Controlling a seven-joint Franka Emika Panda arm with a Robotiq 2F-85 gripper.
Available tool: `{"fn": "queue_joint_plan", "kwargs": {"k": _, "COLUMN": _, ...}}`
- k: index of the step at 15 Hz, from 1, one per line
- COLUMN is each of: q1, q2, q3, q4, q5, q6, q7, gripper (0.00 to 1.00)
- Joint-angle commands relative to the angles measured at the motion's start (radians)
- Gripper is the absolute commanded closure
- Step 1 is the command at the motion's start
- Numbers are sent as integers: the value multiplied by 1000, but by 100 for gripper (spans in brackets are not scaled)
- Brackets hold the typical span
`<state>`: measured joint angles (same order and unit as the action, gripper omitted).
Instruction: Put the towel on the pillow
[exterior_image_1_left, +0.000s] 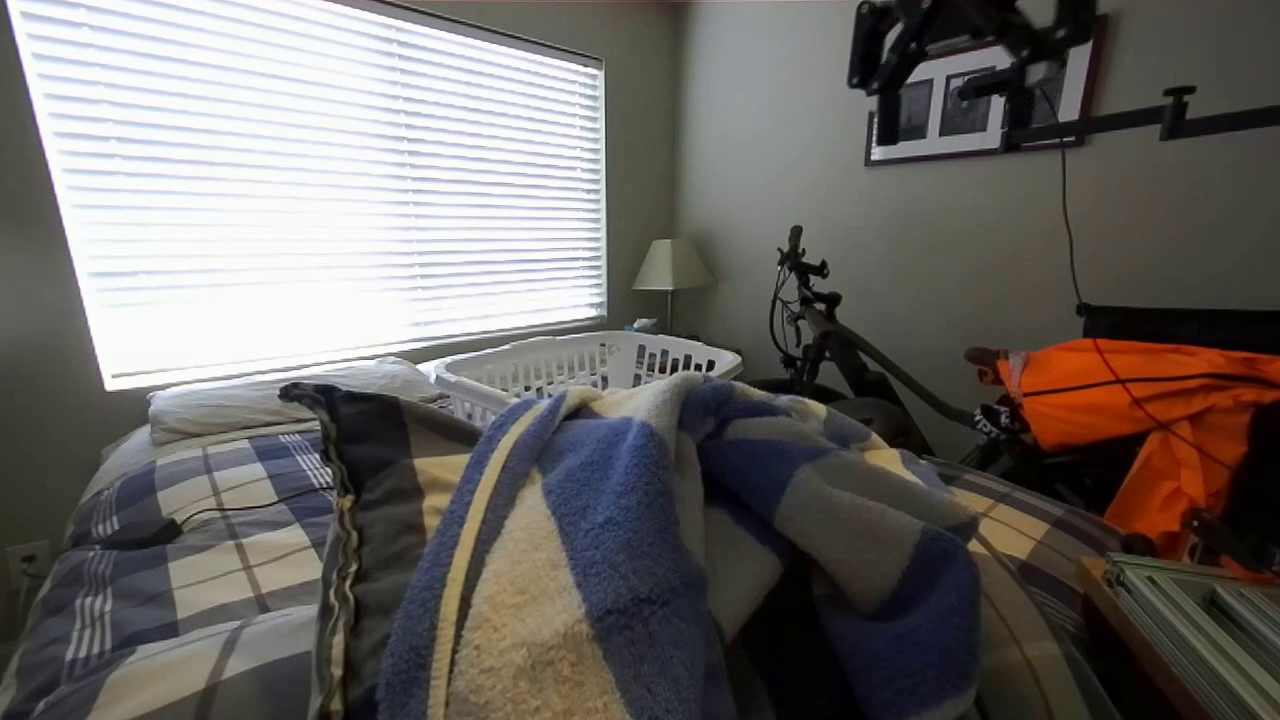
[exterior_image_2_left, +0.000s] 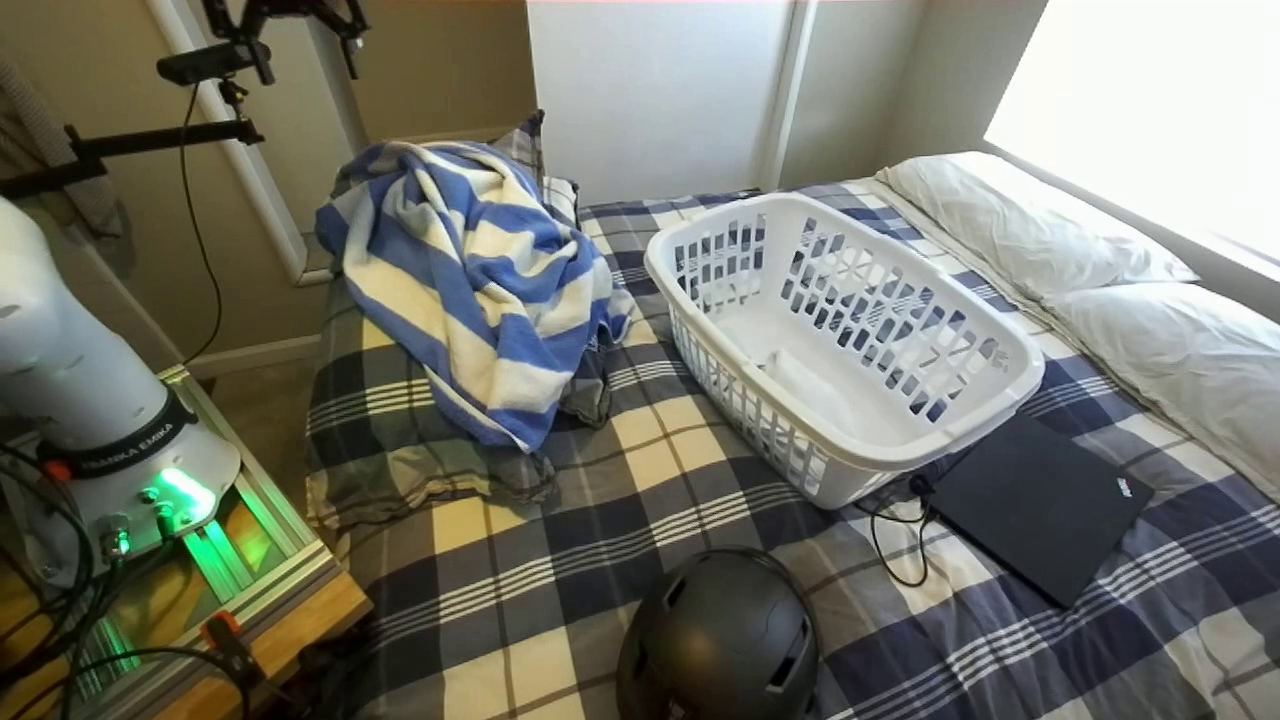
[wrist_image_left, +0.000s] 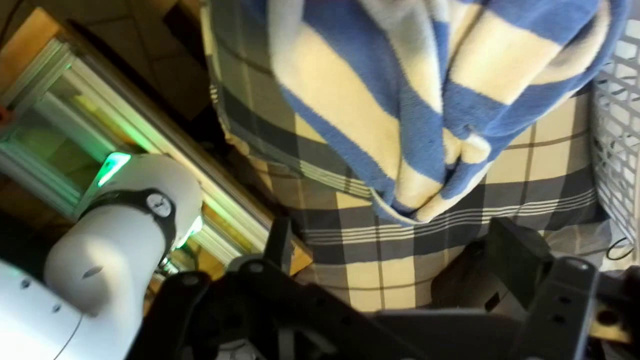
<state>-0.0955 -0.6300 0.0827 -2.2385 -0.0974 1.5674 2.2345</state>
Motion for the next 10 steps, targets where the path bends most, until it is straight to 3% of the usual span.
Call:
{"fn": "queue_joint_plan", "kwargs": {"k": 1, "q1": 41, "q2": -53, "q3": 57, "q4": 115, "q5": -27, "q6": -244, "q7": -119, "gripper": 0}}
{"fn": "queue_joint_plan", "kwargs": {"k": 2, "q1": 47, "q2": -56, "q3": 53, "q4": 142, "q5": -42, "q6": -283, "q7": -179, "gripper": 0}}
{"fn": "queue_joint_plan", "kwargs": {"k": 3, "q1": 21, "q2": -49, "q3": 68, "q4": 85, "q5": -7, "q6": -208, "q7": -95, "gripper": 0}}
{"fn": "queue_joint_plan", "kwargs": {"k": 5, "q1": 26, "q2": -68, "q3": 73, "q4": 126, "q5": -15, "q6": -263, "q7": -148, "gripper": 0}}
{"fn": "queue_joint_plan", "kwargs": {"k": 10, "q1": 26, "q2": -61, "q3": 68, "q4": 131, "q5": -20, "q6": -269, "q7": -170, "gripper": 0}}
